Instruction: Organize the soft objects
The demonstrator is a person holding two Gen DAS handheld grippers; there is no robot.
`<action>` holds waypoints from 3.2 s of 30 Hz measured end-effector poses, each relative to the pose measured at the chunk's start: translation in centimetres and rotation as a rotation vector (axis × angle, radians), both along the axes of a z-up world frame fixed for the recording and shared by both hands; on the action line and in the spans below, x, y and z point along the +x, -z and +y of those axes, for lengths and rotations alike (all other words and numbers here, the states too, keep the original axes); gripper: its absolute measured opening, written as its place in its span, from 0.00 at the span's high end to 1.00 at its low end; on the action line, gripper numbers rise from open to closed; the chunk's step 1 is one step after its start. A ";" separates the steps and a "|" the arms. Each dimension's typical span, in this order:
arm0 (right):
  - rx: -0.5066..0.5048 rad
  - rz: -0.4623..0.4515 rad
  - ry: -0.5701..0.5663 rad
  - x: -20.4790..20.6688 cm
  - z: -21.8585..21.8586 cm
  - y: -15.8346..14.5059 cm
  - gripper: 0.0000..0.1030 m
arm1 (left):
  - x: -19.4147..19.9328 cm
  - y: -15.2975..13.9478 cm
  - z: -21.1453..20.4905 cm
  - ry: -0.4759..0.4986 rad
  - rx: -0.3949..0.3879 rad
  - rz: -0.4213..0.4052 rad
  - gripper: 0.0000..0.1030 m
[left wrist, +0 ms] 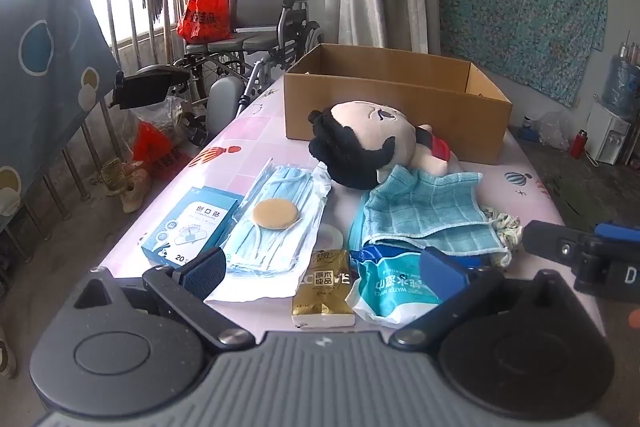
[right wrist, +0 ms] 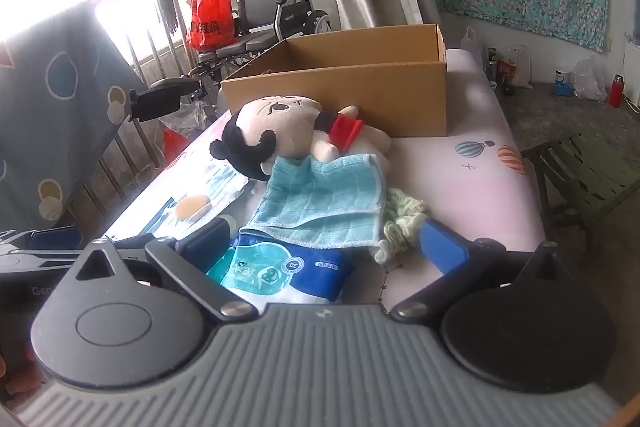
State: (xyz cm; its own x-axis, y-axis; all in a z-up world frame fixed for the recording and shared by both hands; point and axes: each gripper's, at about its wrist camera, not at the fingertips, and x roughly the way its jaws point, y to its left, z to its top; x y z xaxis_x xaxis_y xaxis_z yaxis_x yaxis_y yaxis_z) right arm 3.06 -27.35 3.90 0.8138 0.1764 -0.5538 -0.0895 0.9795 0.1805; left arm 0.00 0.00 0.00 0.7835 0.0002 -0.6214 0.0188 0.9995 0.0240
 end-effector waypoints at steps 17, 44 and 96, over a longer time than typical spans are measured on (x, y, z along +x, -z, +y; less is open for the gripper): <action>-0.033 -0.012 0.016 -0.2 -0.1 -0.1 0.01 | -0.4 0.3 0.0 0.015 -0.004 0.001 0.00; -0.069 -0.009 0.010 0.0 0.4 0.4 0.01 | -0.4 0.5 0.7 0.006 -0.011 -0.004 0.00; -0.071 -0.007 -0.001 0.0 0.6 0.6 0.01 | -0.1 0.8 0.4 0.009 -0.010 -0.001 0.00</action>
